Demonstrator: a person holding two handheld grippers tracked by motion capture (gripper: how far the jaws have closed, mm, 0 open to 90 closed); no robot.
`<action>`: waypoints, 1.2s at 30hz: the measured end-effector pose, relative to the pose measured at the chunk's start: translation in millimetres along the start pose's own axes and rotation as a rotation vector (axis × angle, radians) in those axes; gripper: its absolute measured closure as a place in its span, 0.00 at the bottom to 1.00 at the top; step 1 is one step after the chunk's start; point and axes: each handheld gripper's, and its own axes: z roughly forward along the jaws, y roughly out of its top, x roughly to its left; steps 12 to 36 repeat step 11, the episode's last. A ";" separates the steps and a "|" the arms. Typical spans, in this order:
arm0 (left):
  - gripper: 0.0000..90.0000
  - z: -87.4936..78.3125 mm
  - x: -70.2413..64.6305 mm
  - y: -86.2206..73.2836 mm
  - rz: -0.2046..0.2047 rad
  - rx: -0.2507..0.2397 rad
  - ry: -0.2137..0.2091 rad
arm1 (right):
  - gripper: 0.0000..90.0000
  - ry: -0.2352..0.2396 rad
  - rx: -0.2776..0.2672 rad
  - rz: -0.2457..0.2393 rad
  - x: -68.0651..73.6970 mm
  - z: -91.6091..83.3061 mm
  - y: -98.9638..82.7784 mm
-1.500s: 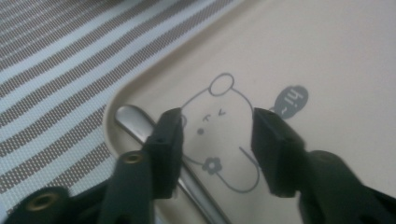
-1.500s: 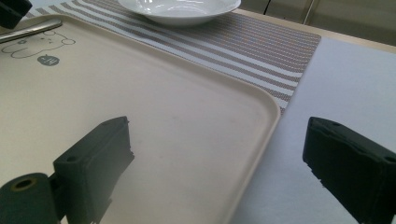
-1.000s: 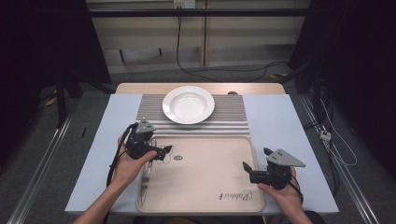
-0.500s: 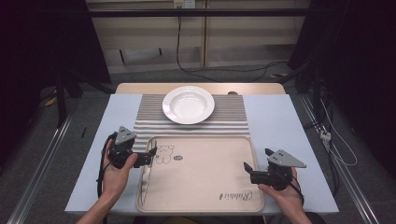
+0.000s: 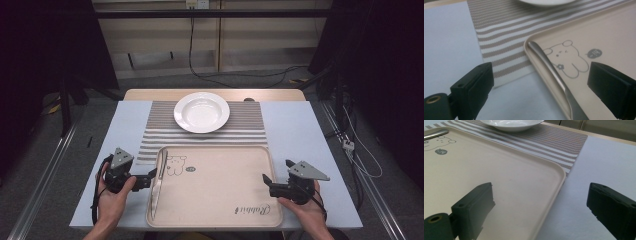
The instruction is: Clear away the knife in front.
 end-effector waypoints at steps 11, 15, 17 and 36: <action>0.07 -4.3 -3.8 -17.4 0.018 -0.016 0.013 | 0.09 0.009 -0.005 0.011 -0.3 0.3 1.0; 0.07 -4.3 -3.8 -17.4 0.018 -0.016 0.013 | 0.09 0.009 -0.005 0.011 -0.3 0.3 1.0; 0.07 -4.3 -3.8 -17.4 0.018 -0.016 0.013 | 0.09 0.009 -0.005 0.011 -0.3 0.3 1.0; 0.07 -4.3 -3.8 -17.4 0.018 -0.016 0.013 | 0.09 0.009 -0.005 0.011 -0.3 0.3 1.0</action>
